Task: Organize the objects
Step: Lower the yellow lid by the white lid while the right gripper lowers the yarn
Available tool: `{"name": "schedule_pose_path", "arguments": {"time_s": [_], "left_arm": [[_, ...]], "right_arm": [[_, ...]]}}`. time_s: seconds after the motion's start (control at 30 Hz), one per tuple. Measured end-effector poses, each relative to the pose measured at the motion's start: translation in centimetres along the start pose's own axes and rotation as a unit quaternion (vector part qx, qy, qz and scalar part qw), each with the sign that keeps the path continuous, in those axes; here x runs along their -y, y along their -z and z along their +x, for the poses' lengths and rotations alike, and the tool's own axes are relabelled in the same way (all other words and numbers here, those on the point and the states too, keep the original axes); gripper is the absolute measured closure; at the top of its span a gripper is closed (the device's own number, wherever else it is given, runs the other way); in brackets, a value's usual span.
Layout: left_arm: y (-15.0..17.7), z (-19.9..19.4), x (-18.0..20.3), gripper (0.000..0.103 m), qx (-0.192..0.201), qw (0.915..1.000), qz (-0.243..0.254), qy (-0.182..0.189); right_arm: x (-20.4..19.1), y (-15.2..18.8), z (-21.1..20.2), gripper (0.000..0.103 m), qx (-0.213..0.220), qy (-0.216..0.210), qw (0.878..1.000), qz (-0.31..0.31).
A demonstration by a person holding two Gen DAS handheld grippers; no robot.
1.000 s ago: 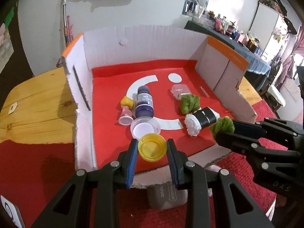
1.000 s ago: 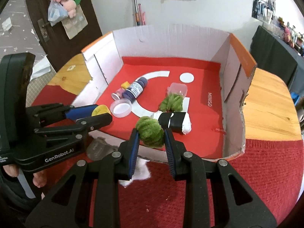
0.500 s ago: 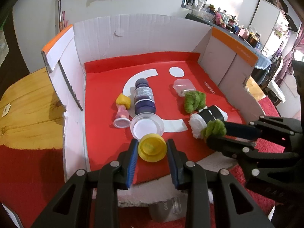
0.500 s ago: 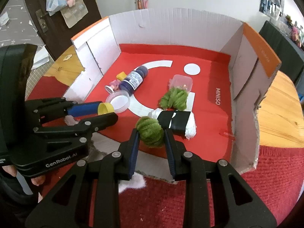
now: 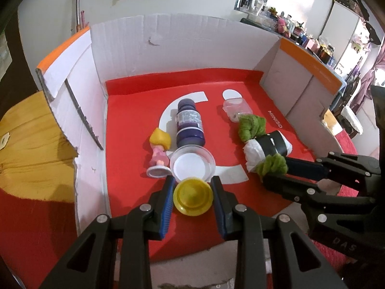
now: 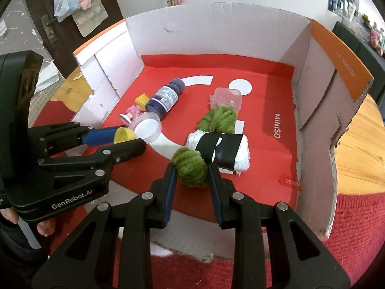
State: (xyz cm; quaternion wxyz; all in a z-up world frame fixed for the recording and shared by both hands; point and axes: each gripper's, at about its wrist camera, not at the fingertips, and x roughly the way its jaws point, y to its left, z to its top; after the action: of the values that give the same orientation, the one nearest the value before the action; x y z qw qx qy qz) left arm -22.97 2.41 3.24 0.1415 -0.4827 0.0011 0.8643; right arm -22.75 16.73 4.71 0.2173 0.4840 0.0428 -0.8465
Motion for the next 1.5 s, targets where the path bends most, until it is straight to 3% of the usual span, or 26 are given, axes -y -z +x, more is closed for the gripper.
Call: {"name": "schedule_pose_path", "arguments": {"time_s": [1.3, 1.5], "left_arm": [[-0.5, 0.6, -0.2, 0.071, 0.019, 0.9997, -0.006, -0.016], [-0.5, 0.5, -0.2, 0.065, 0.02, 0.9996, -0.006, -0.017]], "right_arm": [[1.0, -0.3, 0.2, 0.077, 0.017, 0.003, 0.999, 0.027], [1.2, -0.3, 0.0, 0.076, 0.017, 0.002, 1.0, 0.026]]}}
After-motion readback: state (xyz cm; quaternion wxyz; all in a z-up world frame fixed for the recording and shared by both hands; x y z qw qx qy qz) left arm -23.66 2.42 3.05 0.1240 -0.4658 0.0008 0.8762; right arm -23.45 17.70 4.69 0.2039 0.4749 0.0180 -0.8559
